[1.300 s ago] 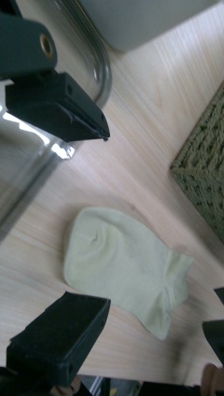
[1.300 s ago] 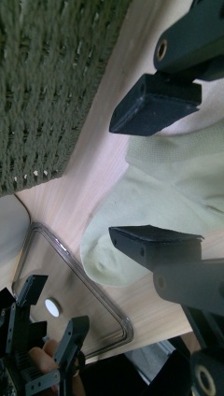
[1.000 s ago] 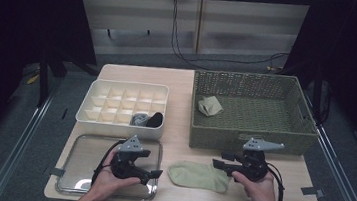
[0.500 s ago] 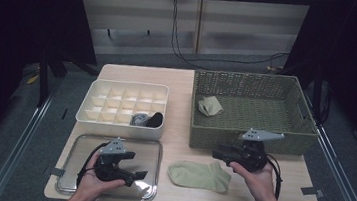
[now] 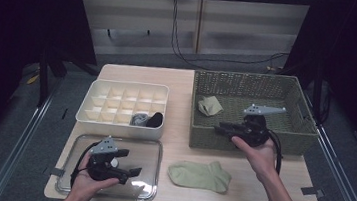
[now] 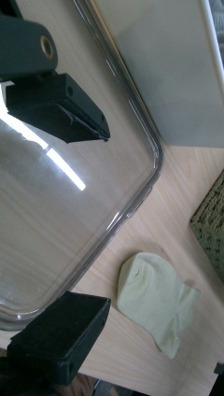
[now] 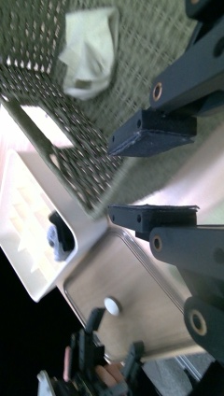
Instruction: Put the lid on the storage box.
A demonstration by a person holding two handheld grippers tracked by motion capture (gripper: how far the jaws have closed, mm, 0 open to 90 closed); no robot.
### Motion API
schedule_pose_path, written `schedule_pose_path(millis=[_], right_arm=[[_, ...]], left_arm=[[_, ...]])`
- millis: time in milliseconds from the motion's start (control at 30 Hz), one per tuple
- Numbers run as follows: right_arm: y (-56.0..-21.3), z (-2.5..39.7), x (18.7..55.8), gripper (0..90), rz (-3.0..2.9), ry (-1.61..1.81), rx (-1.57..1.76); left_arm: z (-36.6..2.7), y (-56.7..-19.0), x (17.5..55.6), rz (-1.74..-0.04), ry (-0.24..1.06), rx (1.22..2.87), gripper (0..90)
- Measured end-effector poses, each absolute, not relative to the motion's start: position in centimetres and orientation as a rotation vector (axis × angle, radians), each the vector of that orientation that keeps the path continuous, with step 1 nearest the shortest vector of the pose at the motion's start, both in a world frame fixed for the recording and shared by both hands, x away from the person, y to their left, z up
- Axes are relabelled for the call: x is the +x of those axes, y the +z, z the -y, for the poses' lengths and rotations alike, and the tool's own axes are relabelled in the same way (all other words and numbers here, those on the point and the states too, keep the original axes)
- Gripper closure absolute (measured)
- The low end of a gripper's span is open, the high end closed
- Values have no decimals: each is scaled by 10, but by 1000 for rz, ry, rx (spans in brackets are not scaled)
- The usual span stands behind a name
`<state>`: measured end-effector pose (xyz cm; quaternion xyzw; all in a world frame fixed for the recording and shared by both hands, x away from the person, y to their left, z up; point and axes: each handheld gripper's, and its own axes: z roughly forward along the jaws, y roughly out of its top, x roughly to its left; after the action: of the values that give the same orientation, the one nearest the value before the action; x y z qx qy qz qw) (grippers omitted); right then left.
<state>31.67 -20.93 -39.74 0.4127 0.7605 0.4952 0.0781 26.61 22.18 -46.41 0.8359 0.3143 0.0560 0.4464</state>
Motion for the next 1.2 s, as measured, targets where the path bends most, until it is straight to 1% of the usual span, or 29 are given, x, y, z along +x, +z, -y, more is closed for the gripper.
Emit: schedule_pose_path(millis=[167,200,233,500,800,1100,1200], right_arm=[[-391,208,344,679,-2277,1443,1254],[-391,208,344,679,-2277,1443,1254],[-388,207,354,690,-2277,1415,1264],[-379,205,398,693,-2282,1375,1294],[-396,206,445,690,-2303,1308,1353],[-414,192,475,691,-2380,1204,1398],[-421,185,485,703,-2396,1183,1419]], left_arm=[[-225,-464,267,-781,150,2075,158],[-225,-464,267,-781,150,2075,157],[-226,-464,267,-782,151,2070,157],[-226,-463,267,-781,154,2074,156],[-226,-464,267,-782,151,2078,153],[-228,-465,269,-788,147,2073,151],[-228,-464,269,-787,148,2072,150]])
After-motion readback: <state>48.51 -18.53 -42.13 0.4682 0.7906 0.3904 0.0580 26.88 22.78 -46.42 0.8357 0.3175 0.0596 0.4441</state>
